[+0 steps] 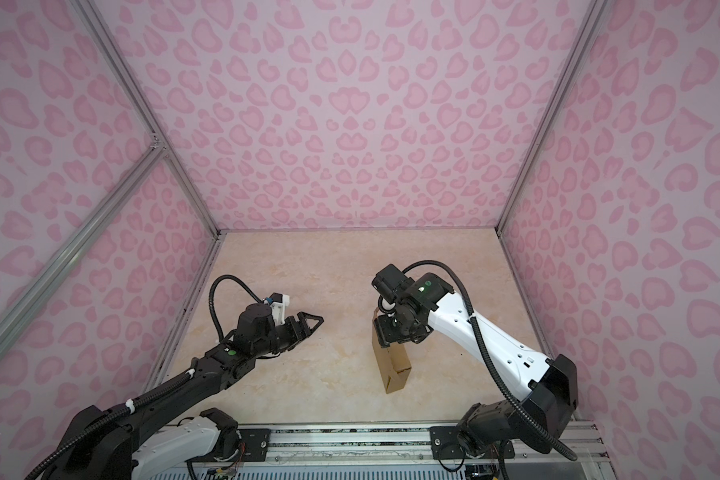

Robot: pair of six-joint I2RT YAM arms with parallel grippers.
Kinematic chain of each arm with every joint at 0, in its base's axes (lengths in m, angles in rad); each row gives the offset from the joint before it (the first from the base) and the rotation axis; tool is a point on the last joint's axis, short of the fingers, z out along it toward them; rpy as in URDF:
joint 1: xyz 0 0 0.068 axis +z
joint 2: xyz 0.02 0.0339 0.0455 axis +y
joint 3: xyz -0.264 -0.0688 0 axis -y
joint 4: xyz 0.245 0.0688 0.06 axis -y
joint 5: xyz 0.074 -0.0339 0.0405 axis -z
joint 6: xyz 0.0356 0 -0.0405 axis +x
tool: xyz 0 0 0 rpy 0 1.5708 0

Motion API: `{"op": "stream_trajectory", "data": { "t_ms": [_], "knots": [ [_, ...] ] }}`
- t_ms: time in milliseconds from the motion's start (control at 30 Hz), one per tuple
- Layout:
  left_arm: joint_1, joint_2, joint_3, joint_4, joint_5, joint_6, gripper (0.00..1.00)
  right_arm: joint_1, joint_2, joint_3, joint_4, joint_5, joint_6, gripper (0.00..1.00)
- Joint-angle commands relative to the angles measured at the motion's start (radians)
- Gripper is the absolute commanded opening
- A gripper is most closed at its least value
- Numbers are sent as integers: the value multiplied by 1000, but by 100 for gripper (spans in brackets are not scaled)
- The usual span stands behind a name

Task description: Fold the paper box

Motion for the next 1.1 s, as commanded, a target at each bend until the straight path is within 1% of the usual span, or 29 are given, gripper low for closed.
{"op": "stream_trajectory", "data": {
  "t_ms": [0,133,200,300,367,533,633,733,800,967,1067],
  "knots": [
    [0,6,-4,40,12,-10,82,-29,-21,44,-23,3,-18,69],
    [-5,17,-10,40,22,-21,82,-67,-47,83,-43,18,-21,69],
    [-18,24,-16,39,23,-27,82,-107,-79,83,-50,55,-13,68],
    [-52,48,-17,39,23,-34,82,-179,-151,18,-27,116,-6,68],
    [-80,70,-12,74,23,-35,82,-192,-199,-51,4,144,1,70],
    [-127,142,19,84,42,-34,82,-279,-305,-310,122,58,51,70],
    [-162,185,47,91,62,-27,82,-282,-357,-435,203,13,88,70],
    [-192,230,81,99,75,-20,82,-283,-371,-537,266,-9,129,70],
    [-202,254,102,105,85,-18,82,-282,-379,-608,329,-55,164,70],
    [-215,317,138,149,136,-41,82,-280,-389,-712,447,-82,229,69],
    [-224,353,170,158,163,-45,81,-253,-374,-758,526,-94,275,69]
  ]
}}
